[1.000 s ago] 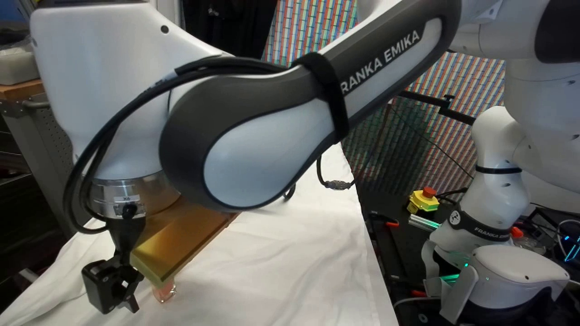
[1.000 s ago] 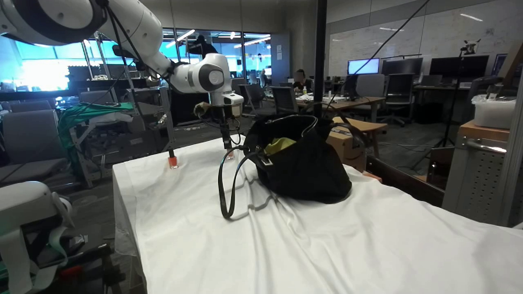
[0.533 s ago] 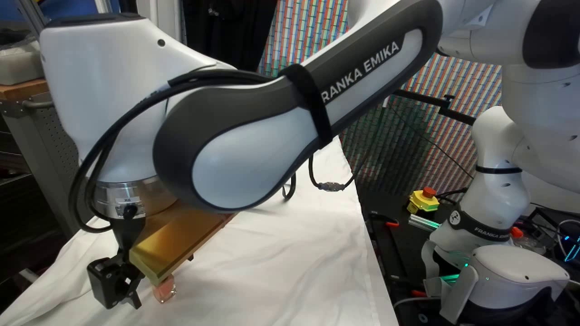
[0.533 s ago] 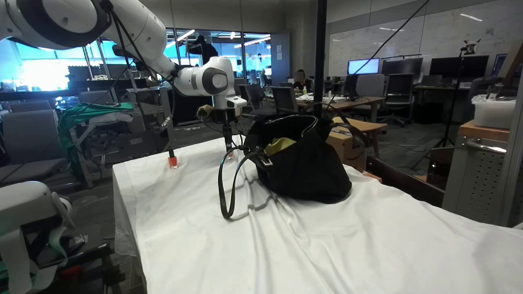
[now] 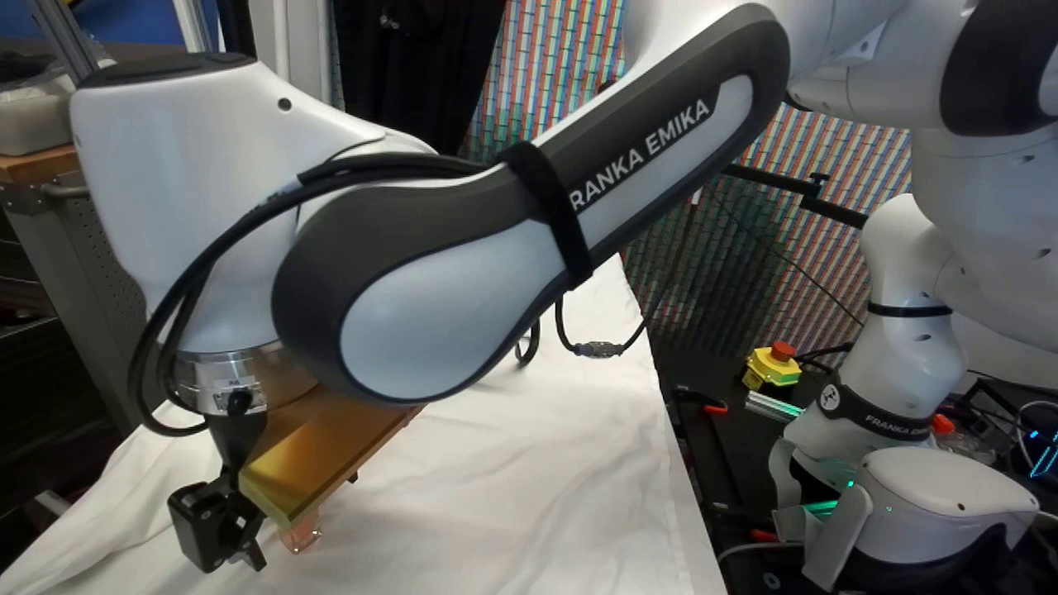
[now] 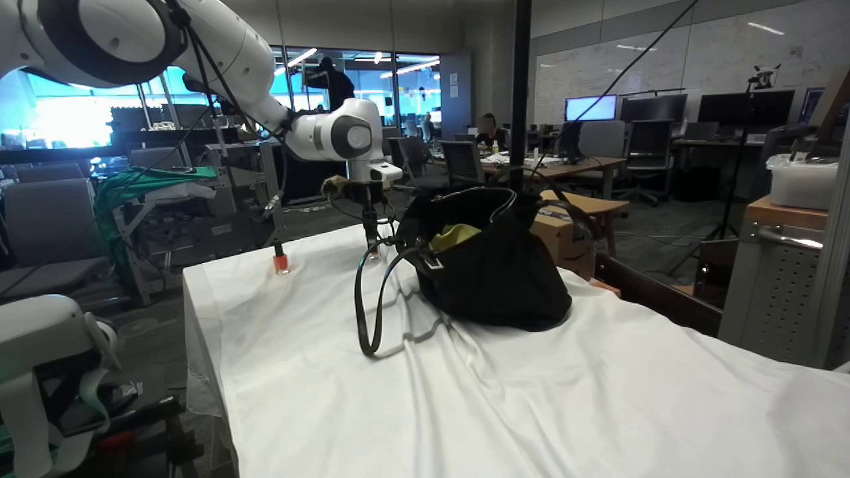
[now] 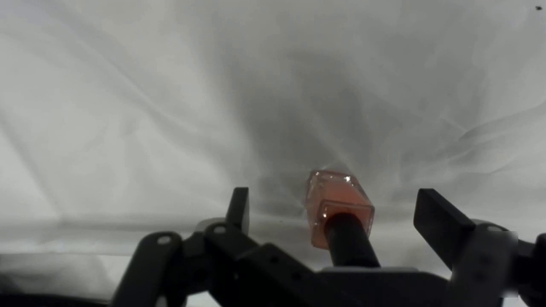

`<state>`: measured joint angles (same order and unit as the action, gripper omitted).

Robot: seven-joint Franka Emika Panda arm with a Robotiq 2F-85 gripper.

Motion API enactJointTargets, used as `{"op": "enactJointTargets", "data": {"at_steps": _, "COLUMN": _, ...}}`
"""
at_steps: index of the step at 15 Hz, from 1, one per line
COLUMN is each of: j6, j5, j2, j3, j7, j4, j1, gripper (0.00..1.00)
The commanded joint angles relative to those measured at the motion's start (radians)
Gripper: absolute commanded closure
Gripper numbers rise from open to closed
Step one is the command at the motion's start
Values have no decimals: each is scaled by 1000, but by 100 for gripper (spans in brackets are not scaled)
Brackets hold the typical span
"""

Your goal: Put all the nail polish bottles into the bag

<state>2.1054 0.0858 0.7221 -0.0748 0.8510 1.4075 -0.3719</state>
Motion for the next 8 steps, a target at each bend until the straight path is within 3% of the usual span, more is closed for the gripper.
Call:
{"op": "enactJointTargets", "data": {"at_steps": 1, "j6": -37, "j5": -30, "j2": 37, "j3": 5, "j7": -3, "j4": -66, "j1": -1, "gripper": 0}}
{"op": "enactJointTargets", "data": {"at_steps": 8, "j6": -61, "j5": -34, "j2": 67, "j3": 6, "j7": -6, "j4": -100, "j1": 3, "gripper": 0}}
